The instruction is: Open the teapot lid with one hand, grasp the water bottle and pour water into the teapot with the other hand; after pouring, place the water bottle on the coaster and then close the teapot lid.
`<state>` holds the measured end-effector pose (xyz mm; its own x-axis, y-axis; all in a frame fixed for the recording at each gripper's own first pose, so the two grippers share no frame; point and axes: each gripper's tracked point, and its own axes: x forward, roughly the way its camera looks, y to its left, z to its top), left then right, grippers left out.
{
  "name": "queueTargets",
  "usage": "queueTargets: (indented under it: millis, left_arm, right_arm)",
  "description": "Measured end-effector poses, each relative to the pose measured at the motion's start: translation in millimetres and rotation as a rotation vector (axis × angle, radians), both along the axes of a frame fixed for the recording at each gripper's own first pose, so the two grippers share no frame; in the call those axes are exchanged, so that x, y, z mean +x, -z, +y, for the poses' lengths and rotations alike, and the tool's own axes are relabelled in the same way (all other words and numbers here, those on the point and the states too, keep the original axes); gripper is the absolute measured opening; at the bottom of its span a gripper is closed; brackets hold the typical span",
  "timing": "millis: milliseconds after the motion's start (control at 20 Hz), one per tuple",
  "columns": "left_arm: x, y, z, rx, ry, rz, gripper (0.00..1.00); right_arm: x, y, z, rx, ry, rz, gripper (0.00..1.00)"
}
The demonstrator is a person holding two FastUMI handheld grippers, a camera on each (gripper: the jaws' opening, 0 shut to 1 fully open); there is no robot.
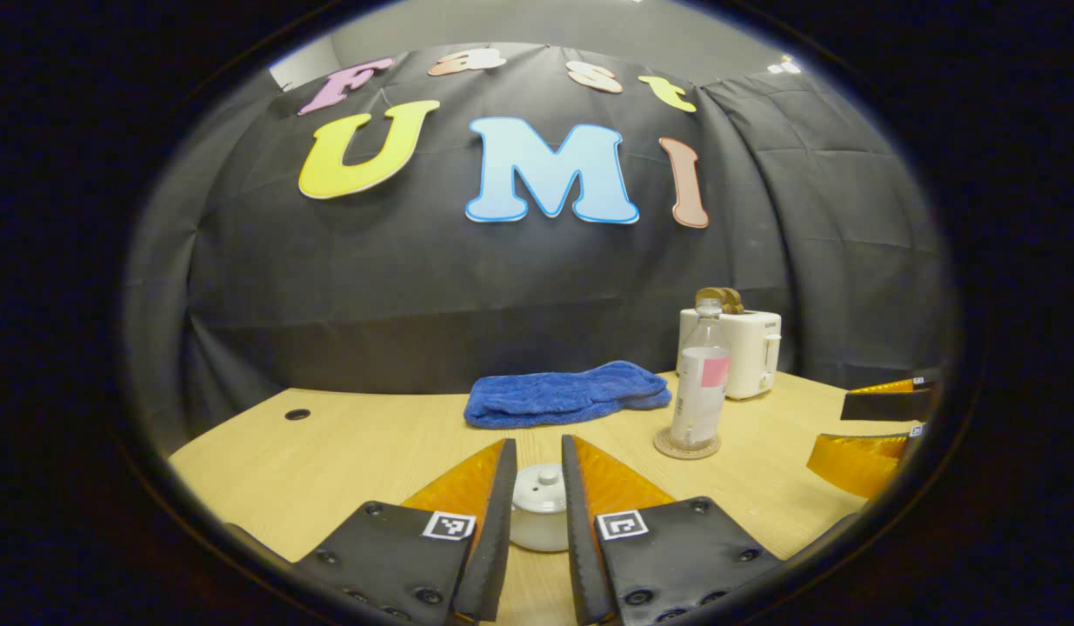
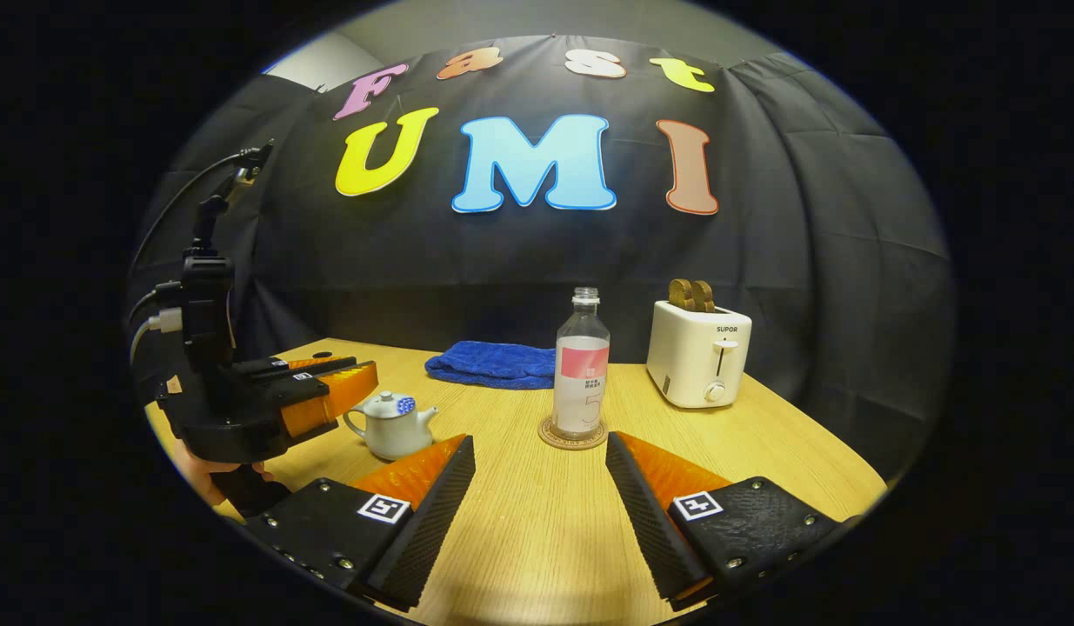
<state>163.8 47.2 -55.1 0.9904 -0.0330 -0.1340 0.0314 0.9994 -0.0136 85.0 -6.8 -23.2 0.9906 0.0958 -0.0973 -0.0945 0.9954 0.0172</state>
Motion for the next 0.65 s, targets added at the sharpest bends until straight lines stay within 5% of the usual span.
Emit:
queueTargets:
  millis: [650]
  left_arm:
    - [-92.1, -31.3, 7.1, -0.034, -0.018, -0.053, 0.58]
  right_arm:
    - [-43.6, -14.1, 13.7, -0.032, -0.008, -0.046, 0.94]
